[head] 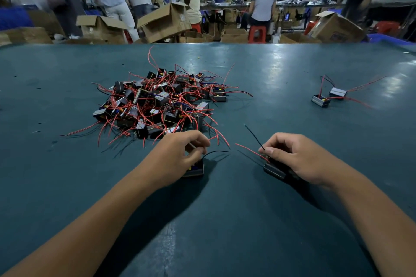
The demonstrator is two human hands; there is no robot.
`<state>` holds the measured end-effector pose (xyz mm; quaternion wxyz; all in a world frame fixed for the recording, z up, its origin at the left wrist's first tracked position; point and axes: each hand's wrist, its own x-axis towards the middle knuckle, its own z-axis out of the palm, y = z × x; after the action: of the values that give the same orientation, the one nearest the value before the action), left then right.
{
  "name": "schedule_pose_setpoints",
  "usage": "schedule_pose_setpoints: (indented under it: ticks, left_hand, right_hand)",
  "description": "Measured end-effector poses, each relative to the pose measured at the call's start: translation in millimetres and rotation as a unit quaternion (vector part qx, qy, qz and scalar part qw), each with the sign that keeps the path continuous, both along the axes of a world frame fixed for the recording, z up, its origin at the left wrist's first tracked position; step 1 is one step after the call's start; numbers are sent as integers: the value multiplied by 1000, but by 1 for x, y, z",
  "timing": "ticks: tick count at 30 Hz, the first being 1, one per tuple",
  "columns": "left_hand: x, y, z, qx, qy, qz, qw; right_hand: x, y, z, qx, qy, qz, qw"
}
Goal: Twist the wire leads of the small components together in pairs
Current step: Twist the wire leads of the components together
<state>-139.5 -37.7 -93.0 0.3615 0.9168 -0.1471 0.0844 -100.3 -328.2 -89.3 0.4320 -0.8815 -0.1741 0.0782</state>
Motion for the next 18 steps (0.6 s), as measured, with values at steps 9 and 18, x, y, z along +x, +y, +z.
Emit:
schedule_pose_setpoints:
  ticks: [9,18]
  left_hand:
    - [-1,2,2,-51,37,29,998]
    - [-1,2,9,-126,68,23,989]
  right_hand:
    - [0,0,-3,25,40,-14,999]
    - [8,0,-3,178,14,-166,970]
